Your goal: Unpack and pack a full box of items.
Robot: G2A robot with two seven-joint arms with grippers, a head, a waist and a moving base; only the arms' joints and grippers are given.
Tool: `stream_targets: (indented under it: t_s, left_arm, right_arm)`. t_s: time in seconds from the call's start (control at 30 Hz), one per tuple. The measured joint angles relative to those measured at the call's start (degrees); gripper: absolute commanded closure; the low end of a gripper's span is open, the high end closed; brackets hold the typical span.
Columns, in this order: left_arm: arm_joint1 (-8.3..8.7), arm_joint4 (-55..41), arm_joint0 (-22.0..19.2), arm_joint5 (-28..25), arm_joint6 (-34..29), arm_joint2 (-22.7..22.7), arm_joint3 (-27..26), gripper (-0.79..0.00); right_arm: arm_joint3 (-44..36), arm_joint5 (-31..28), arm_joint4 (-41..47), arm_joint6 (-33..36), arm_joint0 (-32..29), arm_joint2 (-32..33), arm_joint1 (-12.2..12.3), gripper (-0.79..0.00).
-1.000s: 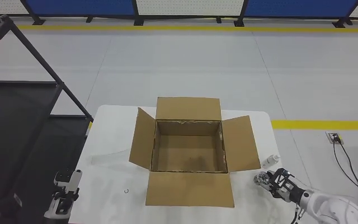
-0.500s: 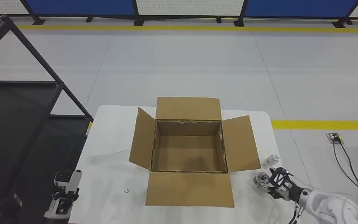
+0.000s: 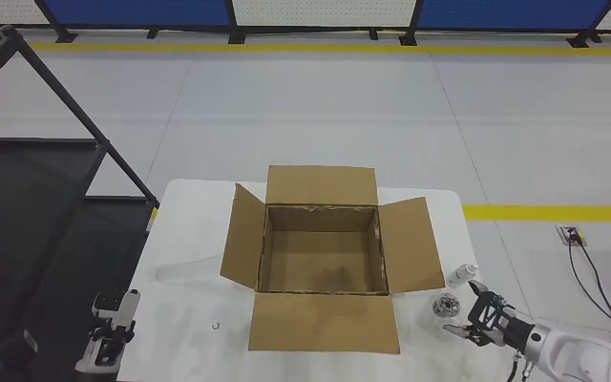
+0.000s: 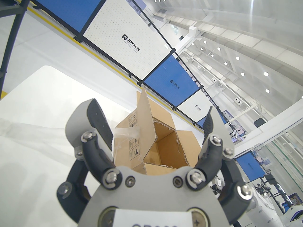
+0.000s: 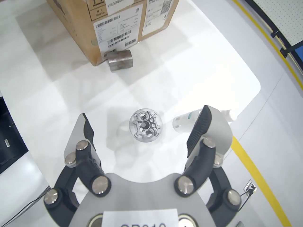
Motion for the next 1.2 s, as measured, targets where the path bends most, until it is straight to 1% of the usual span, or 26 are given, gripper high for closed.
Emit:
stream_targets:
  t_s: [0.13, 0.33, 0.37, 0.4, 0.43, 0.47, 0.53, 0.57, 0.6, 0.63, 0.83, 0.97, 1.07, 1.2]
  left_arm:
    - [0.0, 0.0, 0.0, 0.0, 0.0, 0.0, 0.0, -0.785]
    - [0.0, 0.0, 0.0, 0.0, 0.0, 0.0, 0.0, -0.785]
    - [0.0, 0.0, 0.0, 0.0, 0.0, 0.0, 0.0, -0.785]
    - [0.0, 0.0, 0.0, 0.0, 0.0, 0.0, 0.0, -0.785]
    - [0.0, 0.0, 0.0, 0.0, 0.0, 0.0, 0.0, -0.785]
    - [0.0, 0.0, 0.0, 0.0, 0.0, 0.0, 0.0, -0.785]
    - [0.0, 0.0, 0.0, 0.0, 0.0, 0.0, 0.0, -0.785]
    - [0.0, 0.0, 0.0, 0.0, 0.0, 0.0, 0.0, -0.785]
    - [0.0, 0.0, 0.0, 0.0, 0.0, 0.0, 0.0, -0.785]
    - [0.0, 0.0, 0.0, 0.0, 0.0, 0.0, 0.0, -0.785]
    - [0.0, 0.0, 0.0, 0.0, 0.0, 0.0, 0.0, -0.785]
    - [0.0, 0.0, 0.0, 0.0, 0.0, 0.0, 0.0, -0.785]
    - [0.0, 0.0, 0.0, 0.0, 0.0, 0.0, 0.0, -0.785]
    - [0.0, 0.0, 0.0, 0.0, 0.0, 0.0, 0.0, -0.785]
  right_arm:
    - [2.96, 1.31, 0.85, 3.34, 2.08, -2.48, -0.27, -0.785]
    - [8.07, 2.75, 1.14, 4.64, 5.99, -6.26, -0.71, -0.785]
    - [8.72, 2.75, 1.2, 4.49, 6.49, -6.66, -0.76, -0.73]
    - [9.51, 2.69, 1.26, 4.13, 7.08, -7.07, -0.8, -0.483]
    - [10.07, 2.6, 1.27, 3.8, 7.46, -7.31, -0.81, -0.376]
    - [10.61, 2.49, 1.25, 3.47, 7.8, -7.52, -0.83, -0.339]
    - [11.92, 2.19, 1.16, 2.91, 8.6, -7.98, -0.84, -0.188]
    - [12.4, 2.09, 1.1, 2.76, 8.94, -8.19, -0.84, -0.099]
    - [12.95, 1.92, 1.05, 2.62, 9.36, -8.46, -0.85, -0.034]
    - [13.3, 1.75, 1.06, 2.53, 9.65, -8.65, -0.85, 0.0]
    - [14.47, 0.51, 1.22, 1.78, 10.71, -8.73, -0.67, 0.0]
    - [12.39, -0.44, 1.15, -1.14, 9.31, -6.54, -0.15, 0.0]
    - [7.98, -2.15, 0.85, -4.18, 6.59, -3.09, 0.54, 0.0]
    - [-0.9, -4.55, 1.02, -6.01, 1.65, 4.03, 1.59, 0.0]
